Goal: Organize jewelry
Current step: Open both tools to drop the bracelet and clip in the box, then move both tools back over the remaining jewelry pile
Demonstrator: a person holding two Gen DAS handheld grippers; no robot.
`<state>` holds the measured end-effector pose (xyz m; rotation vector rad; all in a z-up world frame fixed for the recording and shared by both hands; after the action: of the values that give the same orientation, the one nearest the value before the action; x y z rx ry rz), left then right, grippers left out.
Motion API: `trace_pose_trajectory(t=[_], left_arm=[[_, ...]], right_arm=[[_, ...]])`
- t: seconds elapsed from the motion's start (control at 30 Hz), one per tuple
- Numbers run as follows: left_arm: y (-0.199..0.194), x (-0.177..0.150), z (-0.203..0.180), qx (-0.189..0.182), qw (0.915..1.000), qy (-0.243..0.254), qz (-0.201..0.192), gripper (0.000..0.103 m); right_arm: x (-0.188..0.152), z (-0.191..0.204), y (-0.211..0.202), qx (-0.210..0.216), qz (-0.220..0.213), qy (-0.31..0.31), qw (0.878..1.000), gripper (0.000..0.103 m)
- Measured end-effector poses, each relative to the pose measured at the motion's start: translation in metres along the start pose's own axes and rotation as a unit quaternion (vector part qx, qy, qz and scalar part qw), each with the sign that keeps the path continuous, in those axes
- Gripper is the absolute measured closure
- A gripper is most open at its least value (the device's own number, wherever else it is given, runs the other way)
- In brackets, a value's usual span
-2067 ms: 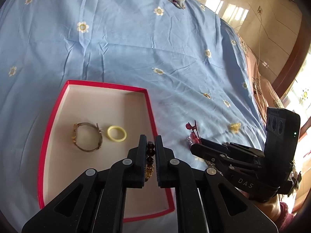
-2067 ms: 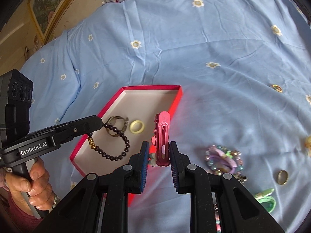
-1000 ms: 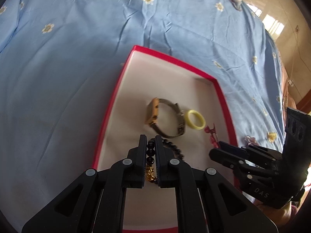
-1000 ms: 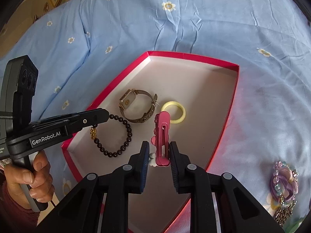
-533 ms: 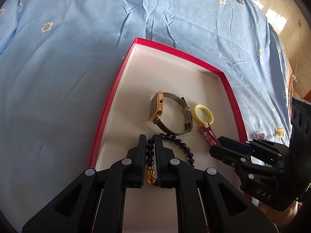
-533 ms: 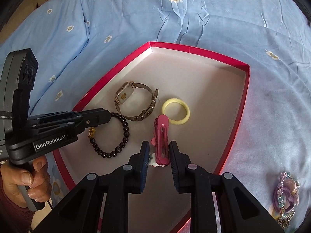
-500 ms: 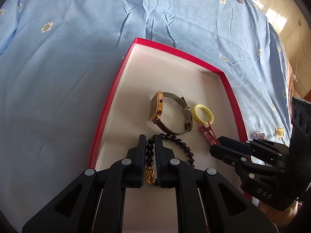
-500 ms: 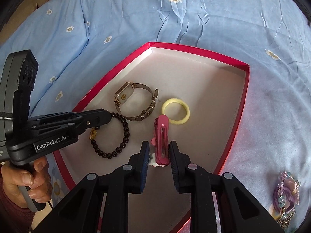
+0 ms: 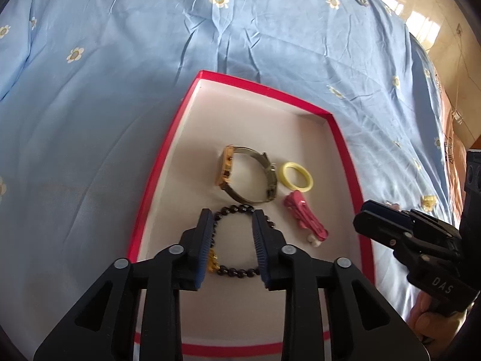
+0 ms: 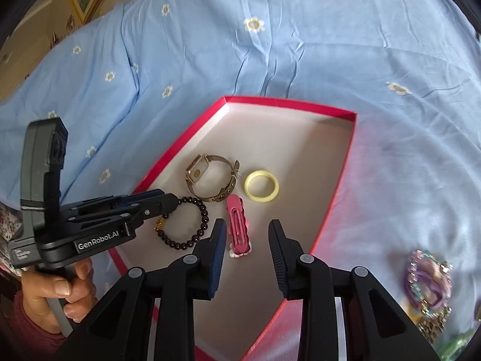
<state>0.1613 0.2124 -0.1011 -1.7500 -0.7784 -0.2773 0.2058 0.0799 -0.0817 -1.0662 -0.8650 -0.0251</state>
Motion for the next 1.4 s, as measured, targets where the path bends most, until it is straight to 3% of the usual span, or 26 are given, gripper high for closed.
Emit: trace_pose_trajectory(t=[0.5,0.8,1.4], left_arm=[[-0.019,-0.011,-0.067,-0.036,0.9982,0.049,-0.004,0.063],[-0.006,-0.024,-0.12,-0.065,0.9936,0.091,0.017,0.063],[0.021,-0.032,-0.206,-0.097,0.9806,0.164,0.046,0.063]], right_arm=[[-0.035,-0.068,-0.068,-0.043,-0.033,0.067,0.996,0.065],[-0.065,-0.124,-0.107,-0.081,-0.049,0.124,0.988,0.065],[-0.092,-0.188,-0.149,-0.115,-0.073,0.183,0.974,0.065]])
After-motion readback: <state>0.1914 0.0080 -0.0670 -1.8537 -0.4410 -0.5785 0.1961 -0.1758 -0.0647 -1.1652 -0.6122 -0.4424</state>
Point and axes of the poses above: each gripper's, at about its wrist camera, not at the fingertips, and y roughly the way its jaws point, z to its left, x to its top, the point moved 8 cm from there along y, roughly the way its jaws point, and after that the axes turned 7 degrees about -x, right-handed, at the moved point
